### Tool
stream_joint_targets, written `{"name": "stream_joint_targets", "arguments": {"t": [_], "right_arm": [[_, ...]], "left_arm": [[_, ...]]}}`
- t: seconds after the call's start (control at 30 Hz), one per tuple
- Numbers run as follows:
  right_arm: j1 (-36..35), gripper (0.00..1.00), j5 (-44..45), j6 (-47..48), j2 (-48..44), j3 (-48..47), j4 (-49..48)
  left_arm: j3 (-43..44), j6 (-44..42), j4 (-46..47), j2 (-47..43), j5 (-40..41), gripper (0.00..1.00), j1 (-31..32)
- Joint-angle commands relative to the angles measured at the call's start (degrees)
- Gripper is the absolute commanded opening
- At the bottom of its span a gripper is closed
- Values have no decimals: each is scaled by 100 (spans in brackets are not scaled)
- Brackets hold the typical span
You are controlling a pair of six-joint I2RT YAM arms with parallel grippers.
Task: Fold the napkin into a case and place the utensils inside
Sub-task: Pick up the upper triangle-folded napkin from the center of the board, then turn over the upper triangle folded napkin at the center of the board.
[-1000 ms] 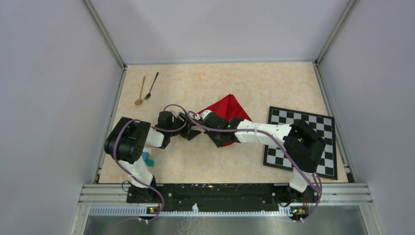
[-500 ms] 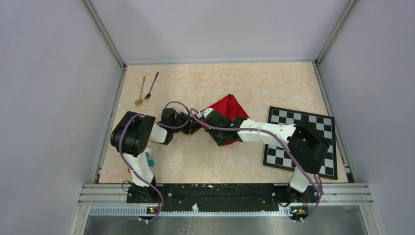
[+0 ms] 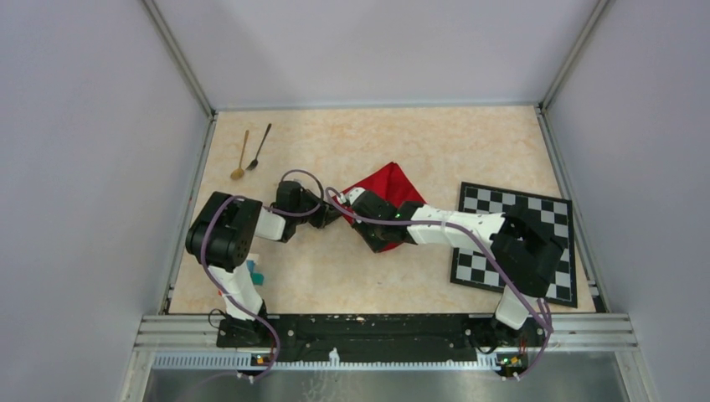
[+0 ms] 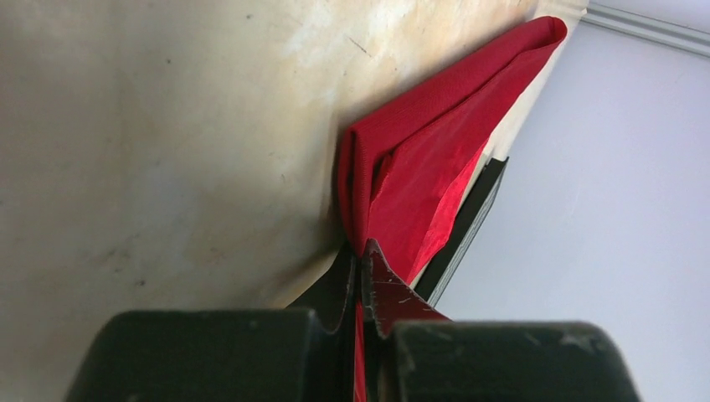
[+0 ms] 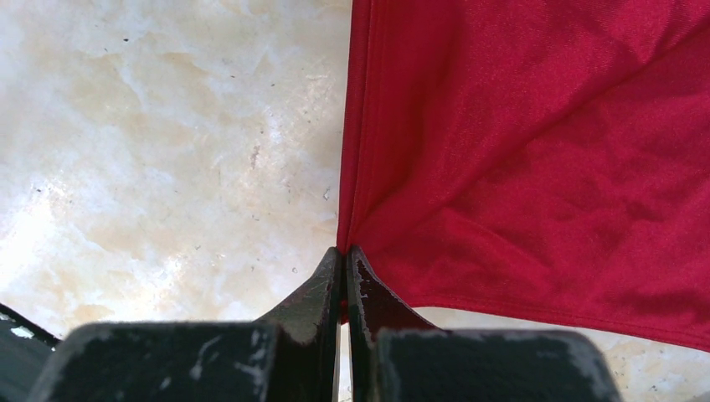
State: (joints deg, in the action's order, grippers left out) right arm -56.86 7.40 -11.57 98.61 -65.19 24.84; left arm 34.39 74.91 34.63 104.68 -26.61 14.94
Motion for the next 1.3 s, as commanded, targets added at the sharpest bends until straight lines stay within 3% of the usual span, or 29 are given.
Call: {"name": "stream_joint_targets", "arguments": {"t": [0.0,0.43,0.6,0.73,1.27], "right_arm": [[41,0,-183,-71,-242,24,-247],[27,1,-458,-99,446,-151,-205],[-72,24,-222,-82,550,-369,57],[-219,35,68,-47,484,-612,417],[-263,41,208,137,820,-676,292]], "left_arm": [[90,-313,-296,-363,161,0,-91],[-63,-188,123,37,-205,0,-143],[-79,-219,123,38,-214,0,-140],[-87,-236,131,58,-230,0,-140],[-160,-173,232,101,-233,0,-140]]}}
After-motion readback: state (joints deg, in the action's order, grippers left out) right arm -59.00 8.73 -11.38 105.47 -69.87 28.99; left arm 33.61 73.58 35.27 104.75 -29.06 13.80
